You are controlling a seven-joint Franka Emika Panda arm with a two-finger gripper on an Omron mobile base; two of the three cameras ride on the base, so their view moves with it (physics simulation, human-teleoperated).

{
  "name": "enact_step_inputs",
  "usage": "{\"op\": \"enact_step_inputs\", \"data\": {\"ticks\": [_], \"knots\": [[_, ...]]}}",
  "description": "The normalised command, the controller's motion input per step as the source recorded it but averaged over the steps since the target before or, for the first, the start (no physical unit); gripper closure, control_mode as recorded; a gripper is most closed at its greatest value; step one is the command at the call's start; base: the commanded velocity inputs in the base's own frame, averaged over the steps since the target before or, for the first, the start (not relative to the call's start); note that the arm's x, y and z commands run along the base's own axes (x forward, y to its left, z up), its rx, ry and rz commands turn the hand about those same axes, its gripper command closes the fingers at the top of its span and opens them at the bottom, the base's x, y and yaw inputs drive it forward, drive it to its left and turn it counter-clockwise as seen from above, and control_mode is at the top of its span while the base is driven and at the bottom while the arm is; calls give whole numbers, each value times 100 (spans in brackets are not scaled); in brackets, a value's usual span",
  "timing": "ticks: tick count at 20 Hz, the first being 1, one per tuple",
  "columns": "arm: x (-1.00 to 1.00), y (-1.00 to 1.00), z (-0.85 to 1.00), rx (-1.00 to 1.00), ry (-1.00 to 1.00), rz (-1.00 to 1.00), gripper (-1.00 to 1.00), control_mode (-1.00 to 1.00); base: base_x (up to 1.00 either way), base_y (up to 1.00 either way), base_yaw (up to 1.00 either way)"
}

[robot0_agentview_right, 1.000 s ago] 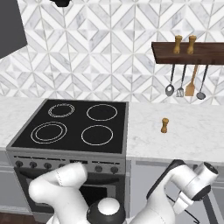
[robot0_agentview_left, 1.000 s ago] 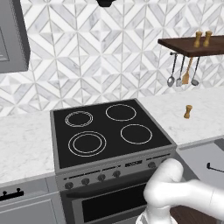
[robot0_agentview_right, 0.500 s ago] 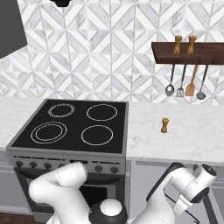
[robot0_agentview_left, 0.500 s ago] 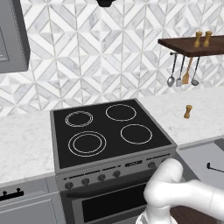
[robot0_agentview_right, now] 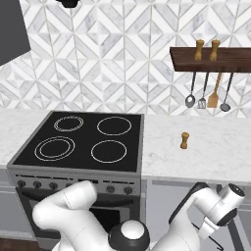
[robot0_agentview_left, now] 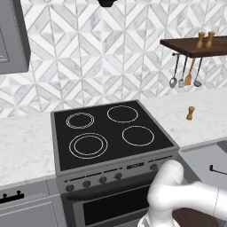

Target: Pick the ladle from the drawer and place it on the counter.

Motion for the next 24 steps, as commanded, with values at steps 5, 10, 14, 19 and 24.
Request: {"op": "enact_step_inputs", "data": {"ticks": [5, 10, 14, 19, 24], "knots": [[7, -1, -36, -6, 0, 0, -100, -100, 0, 0, 0], [2, 0, -43, -8, 0, 0, -100, -100, 0, 0, 0], [-2, 0, -54, -11, 0, 0, 100, -100, 0, 0, 0], [-7, -11, -44, -8, -5, 0, 100, -100, 0, 0, 0], [-45, 0, -13, -1, -12, 2, 100, -100, 0, 0, 0]]}}
